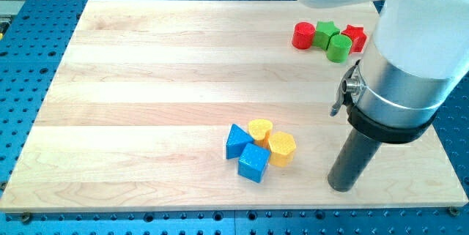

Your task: Place the yellow hexagon top left to the triangle

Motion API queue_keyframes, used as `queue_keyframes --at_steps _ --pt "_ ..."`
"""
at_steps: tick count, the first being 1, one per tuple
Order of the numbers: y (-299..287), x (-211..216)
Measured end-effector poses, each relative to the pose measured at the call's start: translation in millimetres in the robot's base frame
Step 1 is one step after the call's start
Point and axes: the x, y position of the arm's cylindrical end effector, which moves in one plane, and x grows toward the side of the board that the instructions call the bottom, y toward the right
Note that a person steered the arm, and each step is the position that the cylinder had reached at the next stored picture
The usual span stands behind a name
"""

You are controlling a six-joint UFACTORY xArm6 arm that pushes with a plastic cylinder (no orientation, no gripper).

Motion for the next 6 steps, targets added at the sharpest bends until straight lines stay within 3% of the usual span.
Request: queue_keyframes --at_steps 3,5,6 --pt "4 5" --pt "141 -59" --pt "115 -68"
